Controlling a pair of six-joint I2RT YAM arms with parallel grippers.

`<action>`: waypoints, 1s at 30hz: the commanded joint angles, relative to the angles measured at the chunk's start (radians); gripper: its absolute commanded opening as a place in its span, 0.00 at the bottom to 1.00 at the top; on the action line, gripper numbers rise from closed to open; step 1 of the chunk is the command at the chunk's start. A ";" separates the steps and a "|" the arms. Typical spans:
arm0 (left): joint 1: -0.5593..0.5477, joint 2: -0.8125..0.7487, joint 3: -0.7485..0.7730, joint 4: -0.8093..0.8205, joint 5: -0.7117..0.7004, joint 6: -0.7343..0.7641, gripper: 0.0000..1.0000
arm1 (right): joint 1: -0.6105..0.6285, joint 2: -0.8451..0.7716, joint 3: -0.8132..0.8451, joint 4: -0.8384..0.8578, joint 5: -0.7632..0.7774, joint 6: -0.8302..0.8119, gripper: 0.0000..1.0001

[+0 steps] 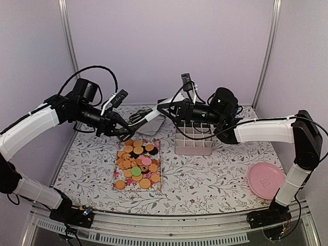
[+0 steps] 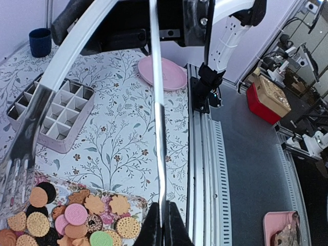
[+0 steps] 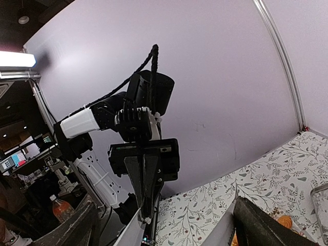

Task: Pack the cookies
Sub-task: Pass from the left arm to the right

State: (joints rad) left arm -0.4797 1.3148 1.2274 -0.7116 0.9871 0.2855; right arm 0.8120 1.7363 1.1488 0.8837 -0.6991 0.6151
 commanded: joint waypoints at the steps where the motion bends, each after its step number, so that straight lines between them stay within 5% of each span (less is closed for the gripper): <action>1: 0.012 -0.007 0.006 0.047 -0.056 0.003 0.00 | 0.001 -0.061 -0.003 -0.053 -0.085 -0.007 0.93; 9: 0.012 -0.002 0.012 0.047 -0.044 -0.006 0.00 | 0.009 -0.043 -0.004 -0.088 -0.054 -0.034 0.92; 25: 0.013 0.019 -0.031 0.082 -0.167 0.048 0.00 | 0.039 -0.047 0.032 -0.236 -0.002 -0.094 0.53; 28: 0.018 0.024 -0.060 0.103 -0.232 0.060 0.15 | 0.076 -0.057 0.047 -0.364 0.117 -0.200 0.48; 30: 0.021 0.031 -0.079 0.109 -0.268 0.058 0.37 | 0.094 -0.054 0.047 -0.401 0.168 -0.241 0.47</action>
State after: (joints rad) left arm -0.4759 1.3239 1.1797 -0.6731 0.8589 0.3336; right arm 0.8387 1.7103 1.1736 0.6395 -0.6209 0.4885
